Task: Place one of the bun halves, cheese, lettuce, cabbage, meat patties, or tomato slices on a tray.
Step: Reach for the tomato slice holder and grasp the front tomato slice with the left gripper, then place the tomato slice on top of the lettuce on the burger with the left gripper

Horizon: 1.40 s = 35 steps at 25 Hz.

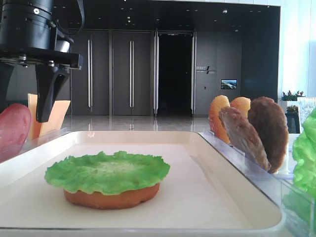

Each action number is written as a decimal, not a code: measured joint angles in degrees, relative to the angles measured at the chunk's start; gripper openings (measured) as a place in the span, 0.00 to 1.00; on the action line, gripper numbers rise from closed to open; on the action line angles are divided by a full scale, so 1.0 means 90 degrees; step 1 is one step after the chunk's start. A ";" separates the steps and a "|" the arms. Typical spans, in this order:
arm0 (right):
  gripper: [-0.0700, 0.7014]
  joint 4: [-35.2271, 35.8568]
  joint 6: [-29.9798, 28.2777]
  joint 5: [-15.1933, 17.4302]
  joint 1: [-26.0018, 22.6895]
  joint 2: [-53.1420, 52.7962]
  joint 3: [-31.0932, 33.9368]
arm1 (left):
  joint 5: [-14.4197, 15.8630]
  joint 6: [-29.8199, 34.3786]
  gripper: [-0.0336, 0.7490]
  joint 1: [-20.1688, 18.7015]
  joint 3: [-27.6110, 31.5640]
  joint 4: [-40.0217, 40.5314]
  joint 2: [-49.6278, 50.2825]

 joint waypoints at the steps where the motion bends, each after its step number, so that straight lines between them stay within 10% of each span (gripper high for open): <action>1: 0.84 0.0000 0.0000 0.0000 0.0000 0.0000 0.0000 | -0.0009 0.0000 0.70 0.0000 0.0000 0.0000 0.0000; 8: 0.84 0.0000 0.0000 0.0000 0.0000 0.0000 0.0000 | -0.0022 0.0000 0.60 0.0000 0.0000 0.0000 0.0000; 19: 0.84 0.0000 0.0000 0.0000 0.0000 0.0000 0.0000 | -0.0021 0.0048 0.12 0.0000 -0.0005 0.0084 0.0000; 35: 0.84 0.0000 0.0000 0.0000 0.0000 0.0000 0.0000 | 0.0385 0.0380 0.10 0.0000 -0.0857 0.0004 -0.0131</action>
